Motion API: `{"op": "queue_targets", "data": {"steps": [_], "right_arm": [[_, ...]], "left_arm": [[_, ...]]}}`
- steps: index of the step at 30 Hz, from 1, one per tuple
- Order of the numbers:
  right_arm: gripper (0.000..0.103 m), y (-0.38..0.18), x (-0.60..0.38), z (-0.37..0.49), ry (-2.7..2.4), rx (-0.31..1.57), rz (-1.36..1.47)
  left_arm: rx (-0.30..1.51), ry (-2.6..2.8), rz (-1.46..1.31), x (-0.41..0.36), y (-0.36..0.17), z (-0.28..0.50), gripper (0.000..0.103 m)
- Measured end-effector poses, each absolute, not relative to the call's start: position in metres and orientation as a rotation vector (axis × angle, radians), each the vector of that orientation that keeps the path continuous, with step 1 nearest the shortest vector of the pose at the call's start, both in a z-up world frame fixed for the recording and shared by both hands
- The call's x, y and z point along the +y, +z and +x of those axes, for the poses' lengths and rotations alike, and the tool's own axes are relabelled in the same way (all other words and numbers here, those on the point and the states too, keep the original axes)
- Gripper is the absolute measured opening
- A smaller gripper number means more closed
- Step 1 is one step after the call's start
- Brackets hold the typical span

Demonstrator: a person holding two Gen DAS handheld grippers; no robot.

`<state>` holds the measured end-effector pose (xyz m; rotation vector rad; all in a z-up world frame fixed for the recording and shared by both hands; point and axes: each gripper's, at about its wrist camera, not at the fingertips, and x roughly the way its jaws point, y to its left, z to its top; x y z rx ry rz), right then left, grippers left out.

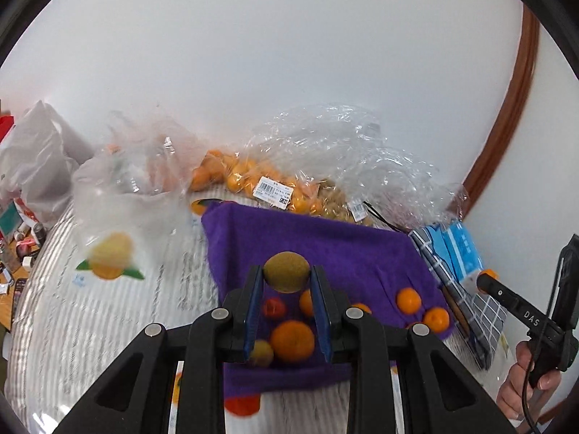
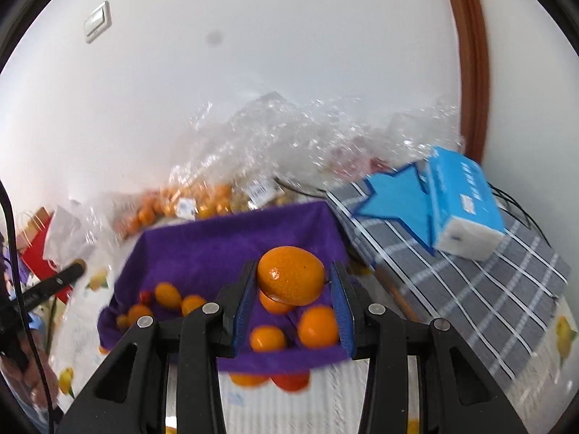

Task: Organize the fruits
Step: 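Lower both held fruits onto the towel and open both tools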

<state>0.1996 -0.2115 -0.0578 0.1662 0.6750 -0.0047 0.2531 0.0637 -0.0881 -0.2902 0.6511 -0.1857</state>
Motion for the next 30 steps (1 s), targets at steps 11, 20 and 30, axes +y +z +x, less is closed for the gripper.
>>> {"op": "queue_targets", "data": {"steps": [11,20,30], "right_arm": [[0.04,-0.124,-0.196,0.238,0.071,0.805,0.159],[0.04,-0.132,-0.179,0.237,0.14,0.801,0.121],[0.04,-0.14,-0.177,0.24,0.124,0.813,0.098]], "left_arm": [[0.718,-0.234,-0.294,0.028,-0.144,0.287,0.025],[0.724,-0.276,-0.264,0.019,-0.153,0.285,0.025],[0.739,-0.272,-0.223,0.012,-0.16,0.285,0.026]]}}
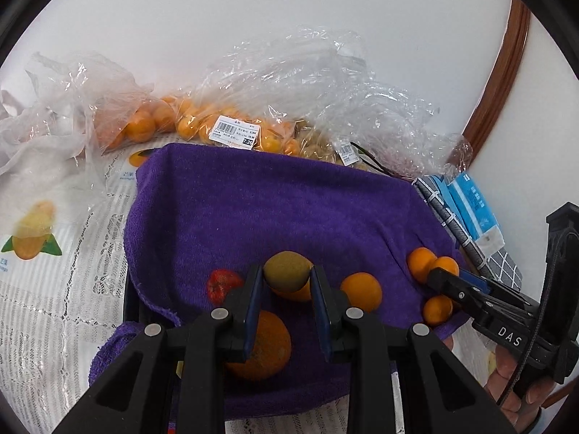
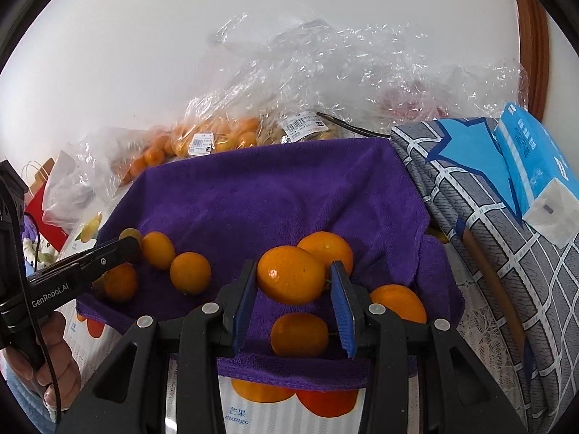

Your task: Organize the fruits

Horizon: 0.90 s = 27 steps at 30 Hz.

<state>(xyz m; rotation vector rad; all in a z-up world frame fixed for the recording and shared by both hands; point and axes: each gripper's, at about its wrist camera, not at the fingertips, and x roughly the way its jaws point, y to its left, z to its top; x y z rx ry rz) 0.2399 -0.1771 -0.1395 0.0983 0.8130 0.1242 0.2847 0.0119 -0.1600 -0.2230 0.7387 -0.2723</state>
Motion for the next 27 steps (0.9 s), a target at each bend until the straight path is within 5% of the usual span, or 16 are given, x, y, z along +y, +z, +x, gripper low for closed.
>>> {"op": "queue_targets", "data": {"steps": [8,10,14,20,27], "right_arm": [[0.04,-0.14,-0.173,0.237,0.124,0.811,0.06],[0.043,-0.136,-0.173,0.233,0.126,0.803,0.063],[0.059,-0.116,-0.171,0.219,0.087,0.754,0.043],[0.081,-0.065,-0.165,0.162,-0.01,0.677,0.02],[0.082,-0.031,-0.16,0.089,-0.063,0.72,0.051]], "left_arm": [[0.735,-0.251,-0.169,0.005,-0.161,0.283,0.026],[0.727,-0.239,-0.146,0.004,-0.156,0.279,0.035],[0.698,-0.227,-0.113,0.005,-0.137,0.264,0.054],[0.636,-0.21,-0.102,0.011,-0.102,0.2,0.061],[0.635,-0.132,-0.104,0.014,-0.074,0.128,0.069]]}}
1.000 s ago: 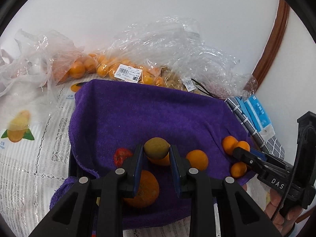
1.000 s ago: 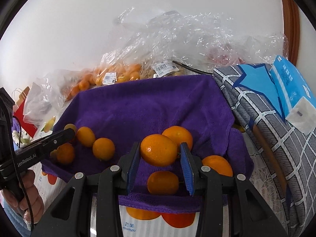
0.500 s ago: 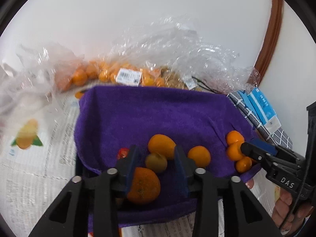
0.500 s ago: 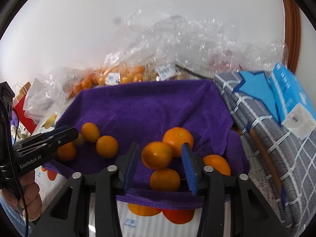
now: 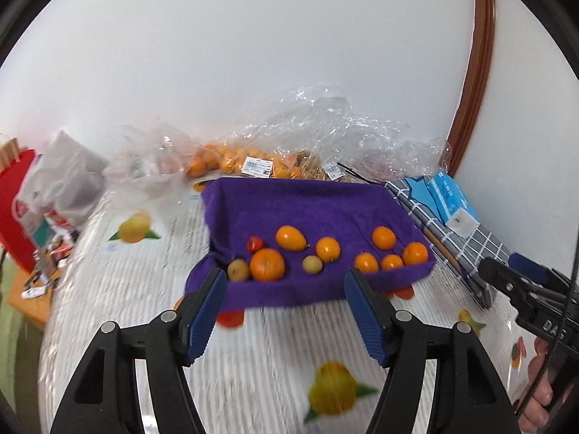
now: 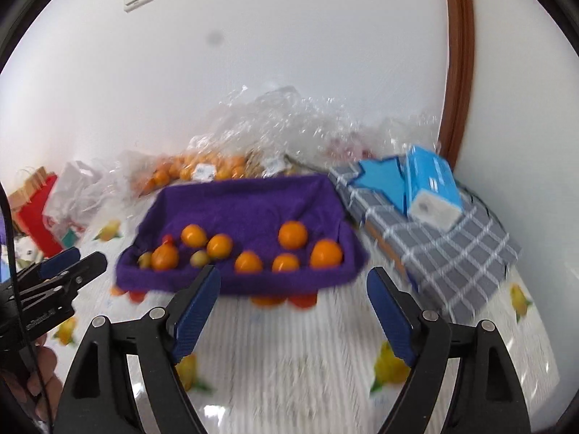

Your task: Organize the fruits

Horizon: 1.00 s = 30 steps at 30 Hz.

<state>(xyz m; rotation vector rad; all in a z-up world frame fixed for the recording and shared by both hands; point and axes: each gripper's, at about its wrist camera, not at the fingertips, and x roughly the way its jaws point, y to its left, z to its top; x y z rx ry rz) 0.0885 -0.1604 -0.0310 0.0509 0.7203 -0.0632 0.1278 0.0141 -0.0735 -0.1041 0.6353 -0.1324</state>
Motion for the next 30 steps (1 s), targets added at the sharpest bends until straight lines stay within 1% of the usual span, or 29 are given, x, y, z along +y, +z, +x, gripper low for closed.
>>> {"op": "queue_targets", "data": {"steps": [3,4,6,9,18,30], "right_arm": [[0.083,-0.022,-0.161,0.057,-0.087,0.702,0.063],[0.085,-0.02,-0.16,0.046,-0.099,0.693,0.059],[0.098,-0.014,-0.159,0.029,-0.109,0.671,0.055],[0.101,-0.006,-0.156,0.003,-0.089,0.641,0.034],[0.101,0.011,-0.159,-0.033,-0.105,0.621,0.028],[0.101,0.016,-0.163,-0.044,-0.117,0.608,0.036]], "left_arm": [[0.609,-0.107,-0.094,0.014,-0.067,0.102,0.081],[0.603,-0.098,-0.077,0.012,-0.064,0.093,0.084],[0.596,-0.109,-0.032,0.004,-0.061,0.08,0.089],[0.579,-0.091,0.005,-0.006,-0.055,0.06,0.092],[0.543,-0.087,-0.026,-0.01,-0.037,0.026,0.094],[0.528,-0.087,-0.019,-0.015,-0.033,0.018,0.094]]}}
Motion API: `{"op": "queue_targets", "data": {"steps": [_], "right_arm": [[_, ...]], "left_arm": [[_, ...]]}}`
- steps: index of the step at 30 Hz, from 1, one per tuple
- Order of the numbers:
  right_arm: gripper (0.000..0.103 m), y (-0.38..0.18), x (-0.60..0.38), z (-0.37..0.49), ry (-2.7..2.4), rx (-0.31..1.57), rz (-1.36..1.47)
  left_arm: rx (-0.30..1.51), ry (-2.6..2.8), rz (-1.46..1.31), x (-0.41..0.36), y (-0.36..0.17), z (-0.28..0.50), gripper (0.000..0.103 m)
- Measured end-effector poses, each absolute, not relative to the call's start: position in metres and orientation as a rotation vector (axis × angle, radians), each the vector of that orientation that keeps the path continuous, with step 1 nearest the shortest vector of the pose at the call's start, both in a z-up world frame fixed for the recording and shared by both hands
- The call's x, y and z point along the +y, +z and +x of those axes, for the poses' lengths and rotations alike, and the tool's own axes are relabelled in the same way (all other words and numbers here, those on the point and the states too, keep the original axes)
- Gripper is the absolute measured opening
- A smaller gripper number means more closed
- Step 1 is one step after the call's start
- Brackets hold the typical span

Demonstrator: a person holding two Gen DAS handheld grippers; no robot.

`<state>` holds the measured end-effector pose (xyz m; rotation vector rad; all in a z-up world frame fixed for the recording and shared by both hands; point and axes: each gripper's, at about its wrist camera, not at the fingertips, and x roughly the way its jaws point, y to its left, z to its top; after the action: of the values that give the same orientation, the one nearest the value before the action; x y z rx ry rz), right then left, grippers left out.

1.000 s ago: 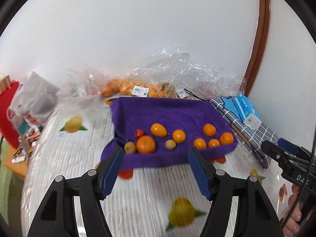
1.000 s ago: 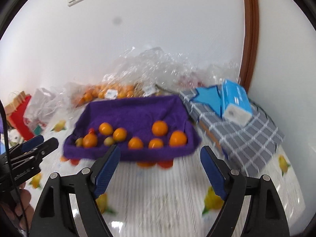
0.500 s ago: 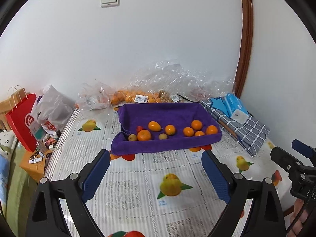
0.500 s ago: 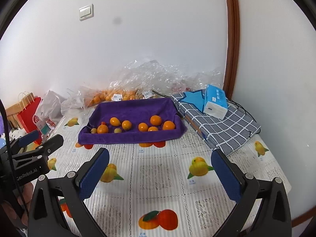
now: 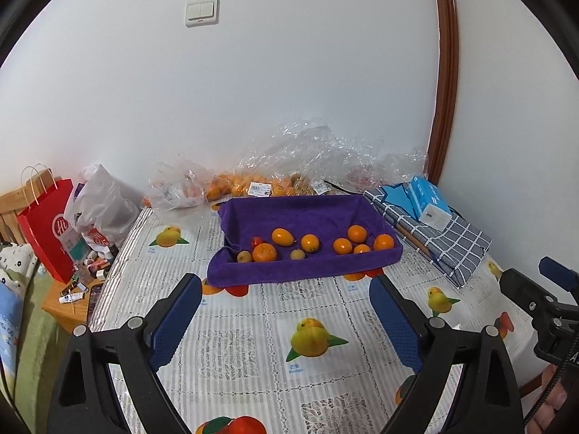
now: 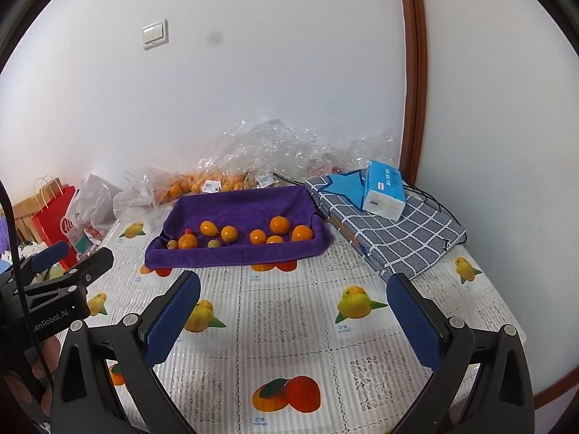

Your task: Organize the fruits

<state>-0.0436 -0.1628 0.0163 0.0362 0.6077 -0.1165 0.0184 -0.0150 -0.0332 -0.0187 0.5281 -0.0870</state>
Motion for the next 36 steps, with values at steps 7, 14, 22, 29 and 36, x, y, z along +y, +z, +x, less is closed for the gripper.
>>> {"op": "queue_targets", "data": {"steps": [7,14,22,29,36], "right_arm": [[0.101,0.0165,-0.1632,-0.0449,-0.118,0.608,0.043],[0.101,0.0166,-0.1622,-0.0449,-0.119,0.611,0.04],[0.101,0.016,-0.1618,-0.0439,-0.117,0.613,0.043],[0.101,0.0157,-0.1626,-0.0432,-0.116,0.615,0.04],[0.101,0.0159,-0.1595,-0.0434,-0.118,0.614,0.036]], "left_arm": [[0.533,-0.088,-0.023,-0.0134,-0.0329,0.0169,0.094],[0.529,-0.093,-0.03,-0.0116,-0.0322,0.0165,0.094],[0.519,-0.084,-0.029,-0.0108,-0.0304,0.0142,0.094],[0.514,-0.083,-0.029,-0.0082,-0.0294,0.012,0.094],[0.516,-0.083,-0.031,-0.0072,-0.0297,0.0126,0.094]]}}
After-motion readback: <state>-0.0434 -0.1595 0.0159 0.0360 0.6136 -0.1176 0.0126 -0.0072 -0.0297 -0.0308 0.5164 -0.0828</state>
